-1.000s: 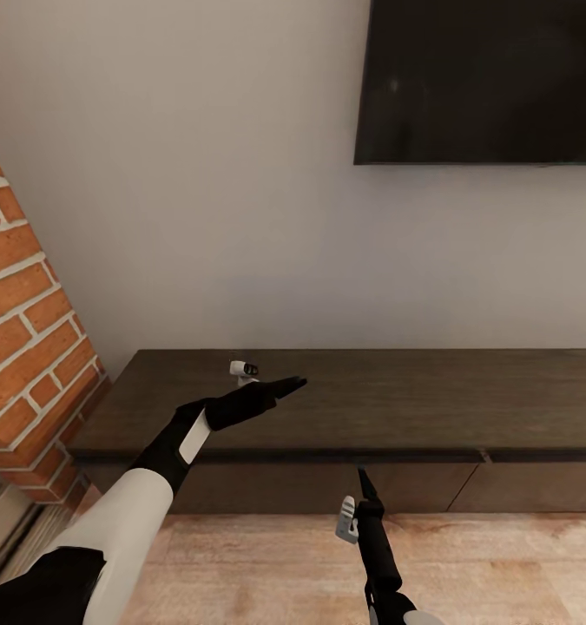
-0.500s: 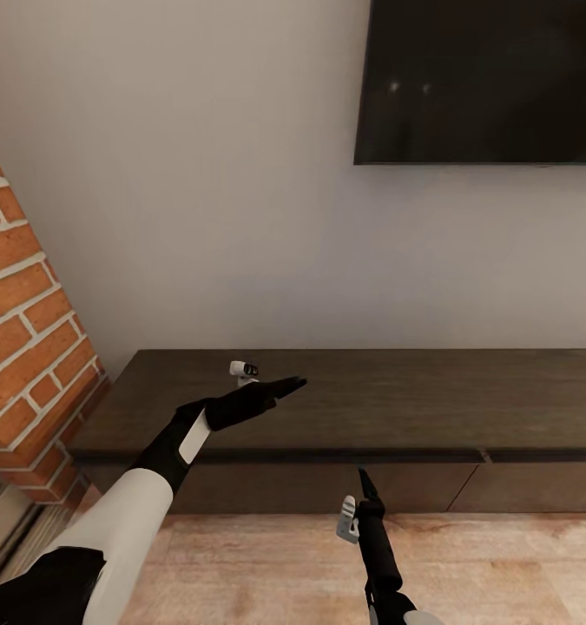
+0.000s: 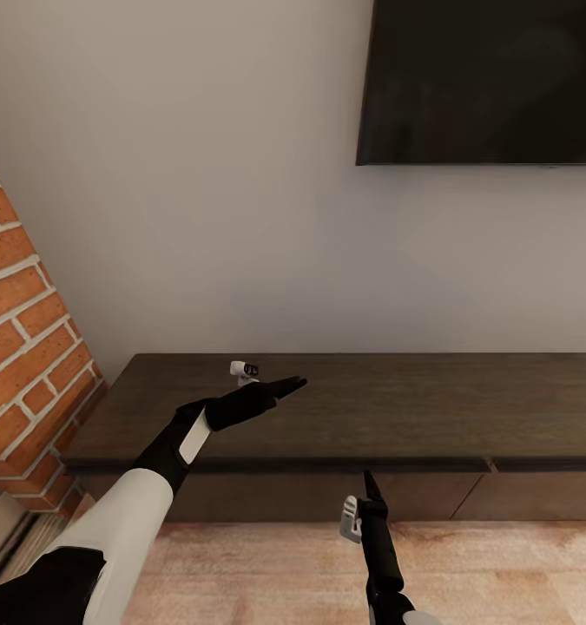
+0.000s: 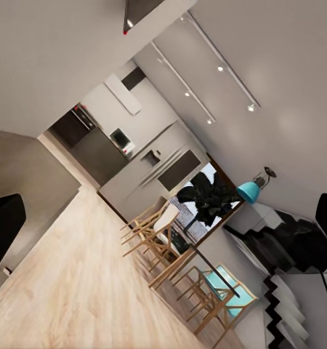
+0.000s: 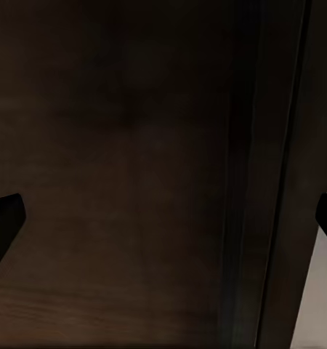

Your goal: Place each of the two pumpkins and all three candles from the living room inside a cabinet in the living room (use any cabinet), then make sure every cabinet is closed, and position the cauldron so it is next to a table in the living room.

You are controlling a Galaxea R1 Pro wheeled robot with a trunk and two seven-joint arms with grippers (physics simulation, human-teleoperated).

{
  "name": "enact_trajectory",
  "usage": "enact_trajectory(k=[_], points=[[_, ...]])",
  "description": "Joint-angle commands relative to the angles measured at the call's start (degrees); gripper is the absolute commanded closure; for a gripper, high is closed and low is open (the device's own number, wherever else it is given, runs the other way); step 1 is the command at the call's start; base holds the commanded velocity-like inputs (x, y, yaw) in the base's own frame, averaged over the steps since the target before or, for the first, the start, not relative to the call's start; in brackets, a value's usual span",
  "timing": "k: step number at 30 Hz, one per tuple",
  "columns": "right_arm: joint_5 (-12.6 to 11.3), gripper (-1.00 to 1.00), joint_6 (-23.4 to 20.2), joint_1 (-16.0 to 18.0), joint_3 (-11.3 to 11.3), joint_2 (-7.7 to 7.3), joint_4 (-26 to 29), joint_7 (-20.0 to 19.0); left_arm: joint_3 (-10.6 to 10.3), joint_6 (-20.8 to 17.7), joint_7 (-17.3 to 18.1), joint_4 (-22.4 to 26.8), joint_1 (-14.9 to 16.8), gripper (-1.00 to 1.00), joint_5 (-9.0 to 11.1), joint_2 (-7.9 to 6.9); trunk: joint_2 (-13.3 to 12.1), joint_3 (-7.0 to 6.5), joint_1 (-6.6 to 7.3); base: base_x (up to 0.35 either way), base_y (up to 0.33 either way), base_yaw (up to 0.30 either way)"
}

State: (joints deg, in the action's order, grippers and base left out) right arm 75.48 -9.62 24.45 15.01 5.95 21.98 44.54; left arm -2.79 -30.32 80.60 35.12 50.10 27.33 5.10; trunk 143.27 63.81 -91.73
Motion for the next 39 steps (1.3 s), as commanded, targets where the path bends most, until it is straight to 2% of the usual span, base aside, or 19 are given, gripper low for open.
enact_trajectory(k=[1, 29, 30, 39], points=[[0.0, -1.0, 0.0, 0.0, 0.0, -0.01, 0.0, 0.0, 0.0, 0.0, 0.0, 0.0, 0.0, -1.0, 0.0, 0.0, 0.0, 0.0, 0.0, 0.019, 0.0, 0.0], [-0.2, -1.0, 0.0, 0.0, 0.1, -0.01, 0.0, -0.1, 0.0, 0.0, 0.1, 0.0, 0.0, -1.0, 0.0, 0.0, 0.0, 0.0, 0.0, 0.04, 0.0, 0.0], [-0.2, 1.0, 0.0, 0.0, 0.0, -0.01, 0.0, -0.1, 0.0, 0.0, 0.1, 0.0, 0.0, -1.0, 0.0, 0.0, 0.0, 0.0, 0.0, 0.0, 0.0, 0.0], [-0.2, 1.0, -0.1, 0.0, -0.1, 0.03, 0.1, 0.0, 0.0, 0.0, 0.1, 0.0, 0.0, -1.0, 0.0, 0.0, 0.0, 0.0, 0.0, 0.0, 0.0, 0.0]])
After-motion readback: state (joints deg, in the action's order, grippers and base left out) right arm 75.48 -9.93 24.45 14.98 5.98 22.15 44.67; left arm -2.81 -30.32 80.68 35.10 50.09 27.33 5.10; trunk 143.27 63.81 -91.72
